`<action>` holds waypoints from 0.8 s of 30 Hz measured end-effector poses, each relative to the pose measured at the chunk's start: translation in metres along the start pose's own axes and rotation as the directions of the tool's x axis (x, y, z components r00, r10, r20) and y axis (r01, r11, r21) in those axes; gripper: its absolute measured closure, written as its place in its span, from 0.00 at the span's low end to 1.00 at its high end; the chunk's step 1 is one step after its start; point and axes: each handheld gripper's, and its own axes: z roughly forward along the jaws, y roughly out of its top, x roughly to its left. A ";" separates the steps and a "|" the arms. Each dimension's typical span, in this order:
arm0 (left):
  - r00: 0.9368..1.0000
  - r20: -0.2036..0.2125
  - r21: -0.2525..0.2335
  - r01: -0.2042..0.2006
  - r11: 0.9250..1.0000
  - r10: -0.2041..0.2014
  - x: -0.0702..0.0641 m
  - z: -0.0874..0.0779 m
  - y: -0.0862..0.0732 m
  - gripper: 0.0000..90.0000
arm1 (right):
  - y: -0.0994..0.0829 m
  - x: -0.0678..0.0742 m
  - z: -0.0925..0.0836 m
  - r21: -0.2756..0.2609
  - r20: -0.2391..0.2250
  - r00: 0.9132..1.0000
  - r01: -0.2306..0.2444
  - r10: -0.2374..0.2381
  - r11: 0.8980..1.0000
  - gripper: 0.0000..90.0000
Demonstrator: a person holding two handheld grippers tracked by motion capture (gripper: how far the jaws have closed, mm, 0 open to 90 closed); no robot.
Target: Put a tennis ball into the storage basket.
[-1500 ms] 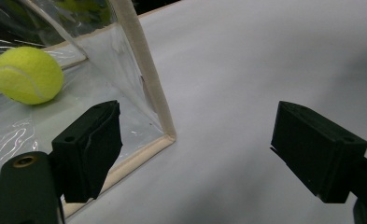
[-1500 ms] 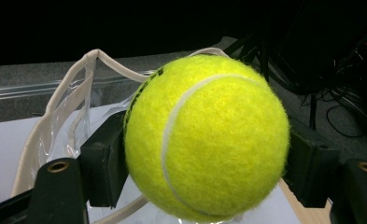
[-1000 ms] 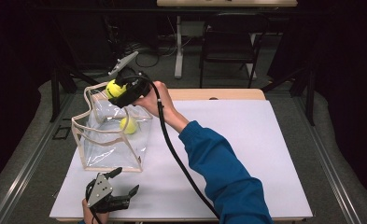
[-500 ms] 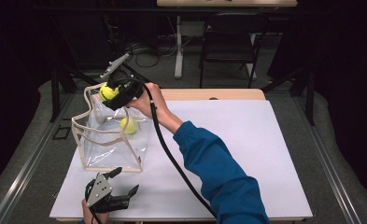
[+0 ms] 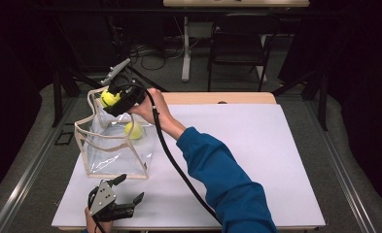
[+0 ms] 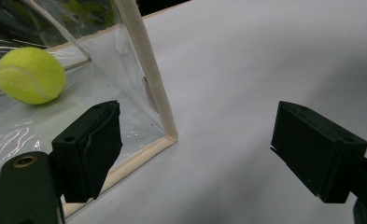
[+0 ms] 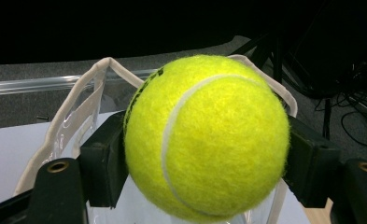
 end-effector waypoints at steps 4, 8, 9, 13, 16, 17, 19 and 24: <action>1.000 0.001 -0.001 0.004 1.000 -0.004 0.000 -0.001 0.000 0.18 | 0.000 0.001 0.005 0.002 -0.011 1.000 0.002 -0.002 1.000 0.29; 1.000 0.003 -0.003 0.001 1.000 -0.001 0.001 -0.001 -0.001 0.18 | -0.001 -0.001 0.010 0.004 -0.024 1.000 -0.012 0.013 1.000 0.29; 1.000 0.003 -0.003 0.001 1.000 -0.001 0.000 -0.001 -0.001 0.18 | -0.001 -0.001 0.011 0.008 -0.023 1.000 -0.012 0.012 1.000 0.29; 1.000 0.000 -0.004 0.010 1.000 -0.010 0.000 -0.002 -0.001 0.18 | 0.000 -0.001 0.015 0.021 -0.020 1.000 -0.006 0.007 1.000 0.29; 1.000 0.000 -0.004 0.007 1.000 -0.007 0.000 -0.003 -0.001 0.18 | 0.002 -0.002 0.016 0.019 -0.021 1.000 -0.010 0.011 1.000 0.29; 1.000 0.001 -0.005 0.007 1.000 -0.007 0.000 -0.003 -0.001 0.18 | 0.002 -0.003 0.016 0.019 -0.022 1.000 -0.014 0.015 1.000 0.29; 1.000 0.003 -0.004 0.009 1.000 -0.009 0.000 -0.002 -0.001 0.18 | 0.003 -0.004 0.017 0.026 -0.020 1.000 -0.018 0.018 1.000 0.29; 1.000 0.003 -0.005 0.007 1.000 -0.007 0.000 -0.002 0.000 0.18 | 0.003 -0.005 0.019 0.040 -0.014 1.000 -0.019 0.019 0.999 0.29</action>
